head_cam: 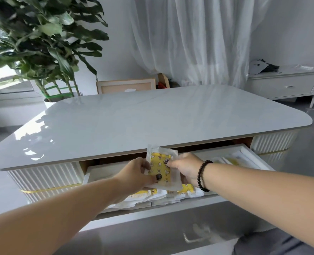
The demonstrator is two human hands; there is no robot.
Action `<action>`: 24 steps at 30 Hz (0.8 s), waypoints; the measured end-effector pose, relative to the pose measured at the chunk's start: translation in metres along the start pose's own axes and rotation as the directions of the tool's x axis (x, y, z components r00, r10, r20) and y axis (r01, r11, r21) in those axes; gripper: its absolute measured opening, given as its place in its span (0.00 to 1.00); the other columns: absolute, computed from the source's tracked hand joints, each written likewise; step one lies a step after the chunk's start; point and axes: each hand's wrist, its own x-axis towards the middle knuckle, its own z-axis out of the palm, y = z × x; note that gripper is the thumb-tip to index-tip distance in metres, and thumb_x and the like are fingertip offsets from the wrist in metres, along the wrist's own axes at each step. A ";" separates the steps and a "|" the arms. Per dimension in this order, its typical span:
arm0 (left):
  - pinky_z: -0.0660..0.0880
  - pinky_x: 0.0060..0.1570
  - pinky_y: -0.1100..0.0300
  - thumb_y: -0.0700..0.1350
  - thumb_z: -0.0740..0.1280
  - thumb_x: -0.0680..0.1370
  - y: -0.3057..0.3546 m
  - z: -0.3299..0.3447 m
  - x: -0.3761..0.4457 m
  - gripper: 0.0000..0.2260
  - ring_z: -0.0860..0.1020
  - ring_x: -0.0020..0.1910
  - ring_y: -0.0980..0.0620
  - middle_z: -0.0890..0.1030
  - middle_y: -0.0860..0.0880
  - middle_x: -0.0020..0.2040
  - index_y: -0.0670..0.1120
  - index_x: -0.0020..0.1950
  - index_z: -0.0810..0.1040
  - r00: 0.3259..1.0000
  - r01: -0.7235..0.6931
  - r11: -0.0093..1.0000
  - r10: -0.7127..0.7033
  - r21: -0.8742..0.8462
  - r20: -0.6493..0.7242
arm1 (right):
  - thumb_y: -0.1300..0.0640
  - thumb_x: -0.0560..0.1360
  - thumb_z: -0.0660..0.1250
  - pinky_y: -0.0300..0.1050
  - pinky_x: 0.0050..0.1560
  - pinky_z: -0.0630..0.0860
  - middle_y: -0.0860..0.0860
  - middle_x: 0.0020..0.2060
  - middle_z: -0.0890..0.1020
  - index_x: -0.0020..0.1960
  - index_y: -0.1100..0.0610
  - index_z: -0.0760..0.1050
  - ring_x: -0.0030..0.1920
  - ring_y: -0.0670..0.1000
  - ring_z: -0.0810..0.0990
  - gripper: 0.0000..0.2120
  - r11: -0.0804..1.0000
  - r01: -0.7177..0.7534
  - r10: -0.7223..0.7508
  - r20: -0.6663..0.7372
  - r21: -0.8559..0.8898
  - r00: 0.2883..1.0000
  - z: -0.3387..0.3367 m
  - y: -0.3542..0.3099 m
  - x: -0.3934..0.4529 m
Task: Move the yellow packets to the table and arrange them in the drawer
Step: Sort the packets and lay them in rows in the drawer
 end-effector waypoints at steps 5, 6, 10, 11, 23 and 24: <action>0.81 0.48 0.52 0.39 0.72 0.74 -0.001 -0.010 -0.001 0.09 0.83 0.48 0.48 0.81 0.42 0.51 0.43 0.47 0.71 0.997 0.022 0.998 -0.027 0.058 0.073 | 0.53 0.71 0.73 0.49 0.53 0.79 0.56 0.48 0.82 0.53 0.62 0.77 0.50 0.55 0.81 0.17 0.968 0.047 -0.061 -0.052 -0.247 0.997 -0.009 0.005 0.014; 0.81 0.50 0.51 0.40 0.71 0.75 -0.002 -0.013 -0.001 0.09 0.83 0.50 0.48 0.82 0.43 0.53 0.44 0.48 0.71 0.997 0.020 0.997 -0.026 0.078 0.079 | 0.52 0.71 0.73 0.46 0.48 0.78 0.56 0.46 0.82 0.53 0.63 0.77 0.46 0.54 0.81 0.17 0.948 0.020 -0.042 -0.062 -0.318 0.997 -0.016 0.008 0.020; 0.80 0.52 0.51 0.37 0.69 0.75 -0.004 -0.029 0.005 0.08 0.83 0.51 0.50 0.84 0.48 0.52 0.45 0.51 0.74 0.996 0.004 0.989 -0.016 0.146 0.083 | 0.51 0.73 0.70 0.40 0.37 0.70 0.55 0.44 0.76 0.58 0.63 0.73 0.43 0.53 0.75 0.20 0.829 -0.143 0.071 -0.151 -0.541 0.986 -0.041 0.021 0.035; 0.81 0.51 0.52 0.36 0.69 0.75 -0.005 -0.034 0.007 0.09 0.83 0.51 0.50 0.84 0.50 0.51 0.46 0.52 0.75 0.996 -0.002 0.986 -0.012 0.166 0.085 | 0.51 0.73 0.70 0.40 0.40 0.70 0.55 0.47 0.76 0.60 0.64 0.72 0.46 0.54 0.76 0.22 0.813 -0.167 0.086 -0.169 -0.558 0.982 -0.045 0.025 0.039; 0.80 0.52 0.55 0.37 0.68 0.76 -0.011 -0.065 0.025 0.12 0.82 0.52 0.52 0.84 0.52 0.51 0.49 0.56 0.76 0.993 -0.022 0.945 -0.016 0.326 0.113 | 0.55 0.73 0.71 0.41 0.41 0.73 0.52 0.42 0.78 0.46 0.57 0.74 0.42 0.51 0.77 0.07 0.836 -0.079 0.058 -0.056 -0.543 0.997 -0.023 0.046 0.080; 0.80 0.51 0.55 0.38 0.68 0.76 -0.011 -0.064 0.026 0.12 0.82 0.52 0.53 0.84 0.52 0.51 0.50 0.56 0.76 0.992 -0.027 0.940 -0.016 0.339 0.124 | 0.54 0.73 0.71 0.40 0.36 0.70 0.51 0.38 0.76 0.42 0.57 0.73 0.38 0.50 0.75 0.08 0.817 -0.085 0.058 -0.065 -0.571 0.996 -0.021 0.045 0.080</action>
